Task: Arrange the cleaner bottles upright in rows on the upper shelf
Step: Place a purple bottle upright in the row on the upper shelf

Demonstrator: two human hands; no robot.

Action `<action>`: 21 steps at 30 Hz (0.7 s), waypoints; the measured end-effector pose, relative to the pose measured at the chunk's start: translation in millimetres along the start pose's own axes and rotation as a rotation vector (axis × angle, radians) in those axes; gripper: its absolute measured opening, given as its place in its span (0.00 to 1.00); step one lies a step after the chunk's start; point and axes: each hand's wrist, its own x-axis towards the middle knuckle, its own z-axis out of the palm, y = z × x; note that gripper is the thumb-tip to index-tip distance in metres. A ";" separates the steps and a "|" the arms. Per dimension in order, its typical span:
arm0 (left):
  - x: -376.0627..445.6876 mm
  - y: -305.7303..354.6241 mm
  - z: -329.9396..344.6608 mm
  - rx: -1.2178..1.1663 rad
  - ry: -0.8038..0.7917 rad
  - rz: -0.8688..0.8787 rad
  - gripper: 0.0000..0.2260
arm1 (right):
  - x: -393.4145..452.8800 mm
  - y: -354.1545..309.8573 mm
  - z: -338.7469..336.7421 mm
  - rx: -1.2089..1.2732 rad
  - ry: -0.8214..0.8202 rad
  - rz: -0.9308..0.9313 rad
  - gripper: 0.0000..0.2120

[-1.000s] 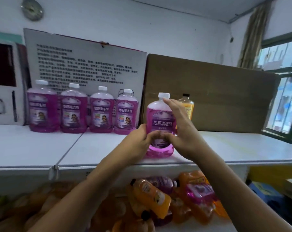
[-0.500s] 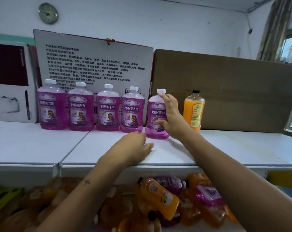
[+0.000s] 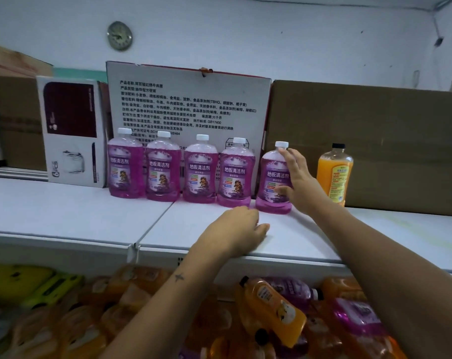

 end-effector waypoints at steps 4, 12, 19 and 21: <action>-0.4 0.7 -0.3 0.000 0.008 0.010 0.16 | 1.1 4.7 -1.8 -0.005 -0.012 0.004 0.44; 2.4 -5.8 -4.7 -0.074 0.092 0.029 0.14 | -13.3 -3.4 -6.9 -0.135 -0.127 0.050 0.47; -8.9 -6.3 -7.7 -0.211 0.514 0.356 0.09 | -80.1 -52.7 -20.6 0.194 0.069 0.026 0.26; -21.6 0.1 -9.4 -0.288 0.597 0.407 0.09 | -126.7 -70.8 -19.6 0.281 0.192 0.016 0.22</action>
